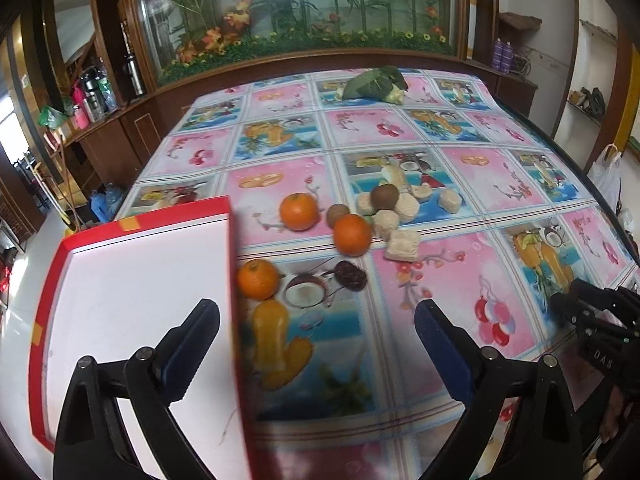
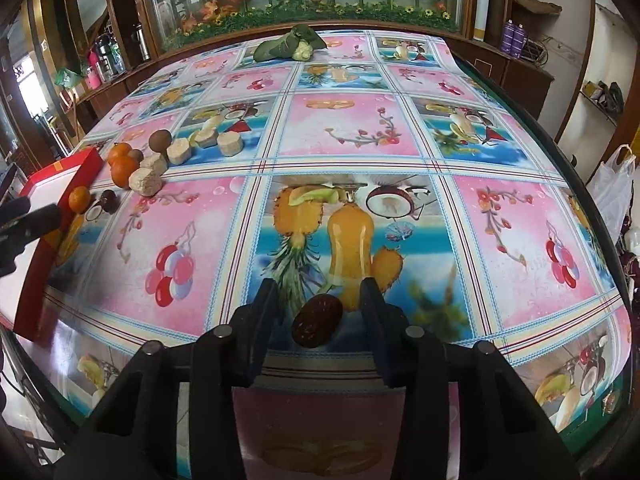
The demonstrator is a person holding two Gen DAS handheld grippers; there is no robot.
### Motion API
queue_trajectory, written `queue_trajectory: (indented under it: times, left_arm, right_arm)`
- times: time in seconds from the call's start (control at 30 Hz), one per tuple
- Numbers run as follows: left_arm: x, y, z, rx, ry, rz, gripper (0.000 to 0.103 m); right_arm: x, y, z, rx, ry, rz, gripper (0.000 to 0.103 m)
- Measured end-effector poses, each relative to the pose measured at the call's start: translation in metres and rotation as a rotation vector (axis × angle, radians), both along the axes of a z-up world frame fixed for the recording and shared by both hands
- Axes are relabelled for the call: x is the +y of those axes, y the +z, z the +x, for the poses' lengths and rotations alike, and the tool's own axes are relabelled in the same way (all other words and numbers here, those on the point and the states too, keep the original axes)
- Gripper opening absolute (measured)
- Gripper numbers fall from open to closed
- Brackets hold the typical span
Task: Organize fruits
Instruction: 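Grasp a dark red date with the left gripper while the right gripper grasps another date, then carry both dates over the white tray and open both grippers to release them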
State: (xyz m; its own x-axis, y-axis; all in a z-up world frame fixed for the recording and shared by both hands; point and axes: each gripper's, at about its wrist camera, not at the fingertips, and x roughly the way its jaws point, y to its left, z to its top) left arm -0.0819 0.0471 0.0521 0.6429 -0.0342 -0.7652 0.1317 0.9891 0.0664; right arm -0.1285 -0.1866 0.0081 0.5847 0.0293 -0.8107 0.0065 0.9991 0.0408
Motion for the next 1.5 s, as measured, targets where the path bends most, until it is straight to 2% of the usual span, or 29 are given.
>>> queue_trajectory:
  times: [0.03, 0.1, 0.23, 0.3, 0.4, 0.53, 0.7, 0.77, 0.8, 0.83, 0.93, 1.17, 1.3, 1.5]
  left_arm:
    - [-0.003, -0.003, 0.006, 0.019, -0.001, -0.006, 0.091]
    - [-0.006, -0.009, 0.015, 0.045, 0.003, -0.021, 0.075]
    - [-0.008, -0.024, 0.030, 0.107, 0.016, -0.050, 0.057]
    - [-0.009, -0.030, 0.034, 0.127, 0.022, -0.049, 0.043]
    - [-0.011, -0.035, 0.038, 0.145, 0.013, -0.059, 0.035]
    - [-0.016, -0.036, 0.042, 0.139, 0.000, -0.051, 0.033]
    - [-0.019, -0.036, 0.046, 0.124, -0.026, -0.061, 0.023]
    - [-0.020, -0.036, 0.045, 0.112, -0.045, -0.061, 0.020]
    - [-0.019, -0.036, 0.045, 0.109, -0.050, -0.063, 0.018]
    - [-0.020, -0.036, 0.046, 0.106, -0.053, -0.066, 0.018]
    - [-0.019, -0.036, 0.045, 0.101, -0.056, -0.072, 0.018]
    - [-0.014, -0.029, 0.034, 0.079, -0.060, -0.074, 0.018]
    - [-0.010, -0.013, 0.018, 0.020, -0.059, -0.049, 0.018]
    - [0.009, 0.007, -0.006, -0.069, -0.024, -0.020, 0.018]
  right_arm:
    - [0.001, 0.000, 0.001, 0.001, 0.000, -0.008, 0.044]
    - [0.002, 0.000, 0.001, 0.001, 0.000, -0.020, 0.042]
    - [0.001, 0.000, 0.001, 0.000, -0.002, -0.011, 0.041]
    - [-0.001, 0.000, 0.000, -0.002, -0.003, 0.002, 0.041]
    - [-0.003, 0.000, 0.000, -0.004, -0.003, 0.021, 0.041]
    - [-0.004, 0.000, 0.000, -0.004, -0.001, 0.022, 0.041]
    - [-0.004, 0.000, 0.000, -0.005, -0.003, 0.022, 0.041]
    - [-0.004, 0.000, -0.001, -0.007, -0.006, 0.019, 0.038]
    - [-0.004, 0.001, -0.001, -0.009, -0.011, 0.020, 0.032]
    - [-0.004, 0.001, -0.001, -0.011, -0.010, 0.025, 0.028]
    - [-0.003, 0.001, -0.001, -0.013, -0.018, 0.014, 0.024]
    - [-0.001, 0.001, -0.001, -0.016, -0.019, -0.008, 0.023]
    - [0.005, 0.003, -0.001, -0.028, -0.011, -0.028, 0.023]
    - [0.034, 0.015, 0.004, -0.051, 0.062, 0.007, 0.023]
